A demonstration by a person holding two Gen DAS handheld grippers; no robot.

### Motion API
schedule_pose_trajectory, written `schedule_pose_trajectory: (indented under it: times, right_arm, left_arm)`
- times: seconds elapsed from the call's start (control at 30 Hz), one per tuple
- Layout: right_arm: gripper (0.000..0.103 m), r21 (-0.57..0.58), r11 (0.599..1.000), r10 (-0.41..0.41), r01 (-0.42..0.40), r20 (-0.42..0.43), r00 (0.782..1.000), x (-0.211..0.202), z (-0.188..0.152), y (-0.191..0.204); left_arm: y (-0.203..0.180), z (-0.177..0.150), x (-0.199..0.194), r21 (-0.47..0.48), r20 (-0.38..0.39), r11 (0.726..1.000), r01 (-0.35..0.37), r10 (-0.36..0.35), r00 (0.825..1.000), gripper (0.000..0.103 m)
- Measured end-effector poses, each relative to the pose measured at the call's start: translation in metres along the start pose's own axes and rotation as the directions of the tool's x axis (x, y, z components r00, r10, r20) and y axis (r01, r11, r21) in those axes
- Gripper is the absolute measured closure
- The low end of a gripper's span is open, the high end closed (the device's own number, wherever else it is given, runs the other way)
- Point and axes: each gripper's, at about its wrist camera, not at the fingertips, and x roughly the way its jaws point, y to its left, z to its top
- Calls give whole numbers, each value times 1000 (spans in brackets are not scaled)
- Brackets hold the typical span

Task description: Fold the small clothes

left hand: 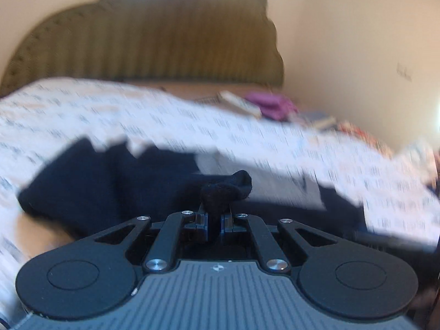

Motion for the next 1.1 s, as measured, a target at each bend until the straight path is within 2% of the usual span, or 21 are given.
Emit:
schedule_pose_trajectory:
  times: [0.03,0.1,0.27,0.37,0.4,0.43,0.47,0.5,0.53,0.57,0.63,0.7,0.73,0.77,0.8,0.83,0.87,0.9,0.97,1.1]
  right_arm:
    - [20,5,1000,3,-3,1,1000,0,0,-1]
    - [20,13,1000,8,-8,4,1000,-1,0,-2]
    - [20,18,1000,13,-13,1,1000,-1,1,-3]
    - [19,17,1000,-11,11,-19,1000,-7,12,7]
    - [19,63,998,22,-22,3,1000,-17,17,12]
    - [19,120,988,98,-102,33,995,-26,23,16]
    - [19,174,966,186,-190,38,982,-31,28,20]
    - [19,228,934,280,-276,16,960,-31,34,25]
    - [19,294,886,385,-359,-35,922,-23,39,34]
    - [19,345,849,452,-400,-82,888,-15,43,41]
    - [19,439,784,546,-439,-149,825,7,47,55]
    - [19,499,747,598,-441,-213,773,27,49,66]
    - [19,512,746,601,-426,-241,762,36,49,72]
    - [20,519,751,594,-408,-261,761,42,48,75]
    - [26,521,757,588,-395,-279,759,48,48,79]
    - [36,521,760,585,-389,-288,758,52,47,83]
    - [57,518,765,582,-383,-300,756,55,46,85]
    - [73,507,779,564,-368,-311,765,58,45,86]
    - [85,495,793,549,-356,-324,771,63,44,84]
    - [90,503,797,538,-335,-338,772,67,38,72]
  left_arm:
    - [-4,-13,9,23,-37,1000,-5,5,999,95]
    - [-4,-28,11,49,-1,999,-22,22,1000,94]
    - [11,-34,3,-16,18,1000,20,-20,1000,94]
    - [15,-32,-6,-48,59,998,39,-36,998,95]
    - [14,-31,-9,-56,80,997,46,-41,996,95]
    - [14,-30,-11,-59,100,997,52,-46,994,95]
    - [14,-30,-14,-55,118,997,56,-49,992,95]
    - [12,-31,-16,-46,131,997,60,-53,990,95]
    - [11,-31,-17,-35,139,997,64,-59,989,95]
    - [9,-30,-18,-21,147,998,67,-63,987,95]
    - [5,-30,-19,-2,159,997,71,-70,985,95]
    - [4,-30,-21,13,162,996,87,-88,983,95]
    - [3,-29,-20,21,154,995,100,-102,983,93]
    - [3,-29,-18,33,136,992,120,-124,983,84]
    - [2,-29,-16,39,120,991,125,-129,984,72]
    - [2,-28,-15,38,111,991,129,-132,985,65]
    - [3,-28,-17,29,118,993,116,-118,986,49]
    - [6,-29,-18,11,136,994,110,-110,985,27]
    - [10,-30,-24,-11,182,994,104,-101,978,20]
    - [12,-30,-26,-19,210,996,85,-79,974,17]
